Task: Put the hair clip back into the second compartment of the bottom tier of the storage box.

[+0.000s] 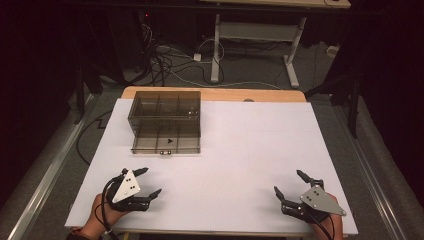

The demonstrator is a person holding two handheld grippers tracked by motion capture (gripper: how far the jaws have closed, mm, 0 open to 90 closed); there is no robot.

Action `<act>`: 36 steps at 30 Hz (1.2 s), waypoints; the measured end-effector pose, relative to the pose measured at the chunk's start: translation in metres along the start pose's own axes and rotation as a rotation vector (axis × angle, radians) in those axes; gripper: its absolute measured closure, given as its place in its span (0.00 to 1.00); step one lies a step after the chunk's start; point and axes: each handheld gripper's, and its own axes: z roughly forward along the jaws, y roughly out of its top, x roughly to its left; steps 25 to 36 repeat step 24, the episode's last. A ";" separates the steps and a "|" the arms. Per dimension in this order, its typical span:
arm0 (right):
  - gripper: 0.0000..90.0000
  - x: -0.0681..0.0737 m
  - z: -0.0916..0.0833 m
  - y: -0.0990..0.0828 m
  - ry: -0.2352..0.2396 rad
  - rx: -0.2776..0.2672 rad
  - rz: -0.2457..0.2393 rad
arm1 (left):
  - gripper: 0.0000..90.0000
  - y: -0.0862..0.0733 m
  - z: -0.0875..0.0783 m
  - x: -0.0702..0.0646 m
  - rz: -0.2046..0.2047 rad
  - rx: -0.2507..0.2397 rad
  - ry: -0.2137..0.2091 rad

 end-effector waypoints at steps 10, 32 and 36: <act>0.18 0.001 0.001 -0.001 0.008 0.002 0.000 | 0.22 0.001 0.002 0.002 -0.005 0.001 0.000; 0.18 0.001 0.002 -0.002 0.011 0.014 -0.001 | 0.22 0.004 0.008 0.005 0.002 0.001 -0.009; 0.18 0.001 0.002 -0.002 0.011 0.014 -0.001 | 0.22 0.004 0.008 0.005 0.002 0.001 -0.009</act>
